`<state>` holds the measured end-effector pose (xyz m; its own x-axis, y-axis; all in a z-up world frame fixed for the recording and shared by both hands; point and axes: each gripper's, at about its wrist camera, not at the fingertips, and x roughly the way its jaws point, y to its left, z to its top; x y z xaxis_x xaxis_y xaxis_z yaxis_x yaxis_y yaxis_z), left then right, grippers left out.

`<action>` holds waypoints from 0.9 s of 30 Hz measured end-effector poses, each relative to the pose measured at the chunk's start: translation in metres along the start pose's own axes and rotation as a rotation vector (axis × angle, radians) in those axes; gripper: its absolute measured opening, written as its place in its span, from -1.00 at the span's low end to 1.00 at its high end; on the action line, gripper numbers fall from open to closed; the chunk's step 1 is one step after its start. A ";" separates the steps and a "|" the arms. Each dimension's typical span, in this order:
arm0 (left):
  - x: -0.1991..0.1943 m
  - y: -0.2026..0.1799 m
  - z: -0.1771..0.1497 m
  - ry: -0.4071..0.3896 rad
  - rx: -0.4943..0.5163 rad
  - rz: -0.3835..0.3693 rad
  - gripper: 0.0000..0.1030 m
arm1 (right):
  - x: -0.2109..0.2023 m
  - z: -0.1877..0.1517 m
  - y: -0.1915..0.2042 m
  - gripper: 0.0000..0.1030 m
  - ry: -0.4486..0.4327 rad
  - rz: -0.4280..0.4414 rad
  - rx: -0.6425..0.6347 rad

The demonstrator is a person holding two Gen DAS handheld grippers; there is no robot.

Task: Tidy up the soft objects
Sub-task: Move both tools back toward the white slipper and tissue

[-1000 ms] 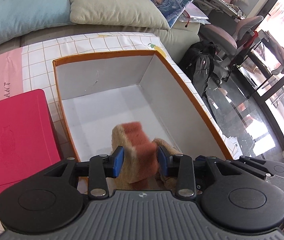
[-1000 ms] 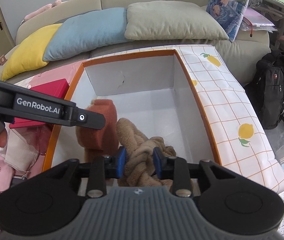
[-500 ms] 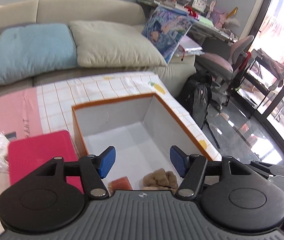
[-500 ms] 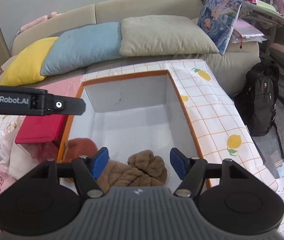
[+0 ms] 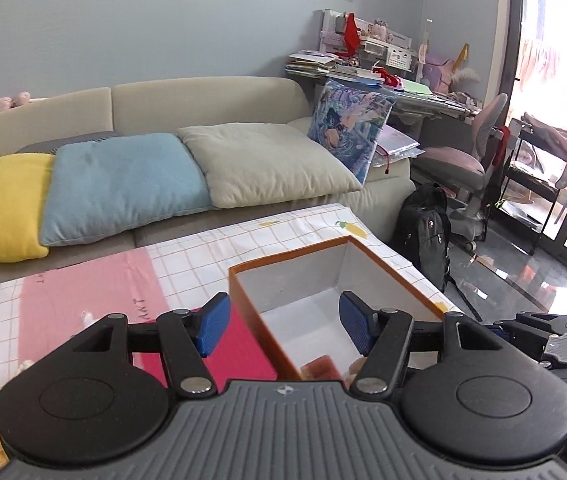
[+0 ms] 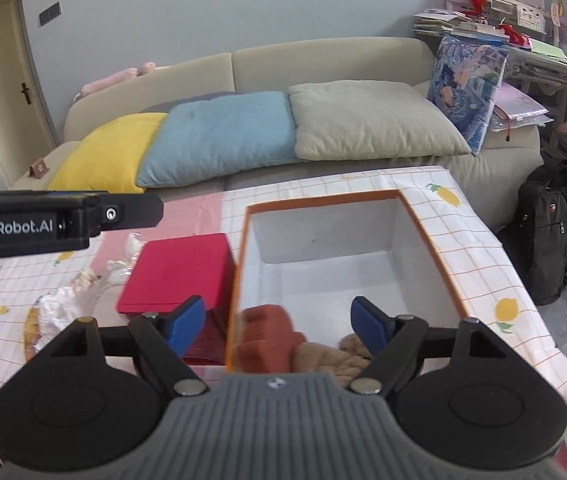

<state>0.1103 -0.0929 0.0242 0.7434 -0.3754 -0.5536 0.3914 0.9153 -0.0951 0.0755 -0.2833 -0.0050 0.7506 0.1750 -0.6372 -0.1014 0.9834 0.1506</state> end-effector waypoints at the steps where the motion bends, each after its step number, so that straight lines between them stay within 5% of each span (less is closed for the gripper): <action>1: -0.004 0.003 -0.003 0.005 -0.001 0.005 0.43 | -0.001 -0.002 0.005 0.53 -0.001 0.006 0.003; 19: -0.055 0.105 -0.089 0.137 -0.238 0.133 0.43 | 0.016 -0.034 0.105 0.53 0.037 0.114 -0.121; 27: -0.063 0.148 -0.124 0.179 -0.396 0.148 0.43 | 0.052 -0.045 0.146 0.53 0.150 0.151 -0.237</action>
<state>0.0540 0.0839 -0.0573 0.6569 -0.2373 -0.7157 0.0251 0.9555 -0.2938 0.0705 -0.1290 -0.0498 0.6125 0.3079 -0.7280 -0.3671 0.9265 0.0830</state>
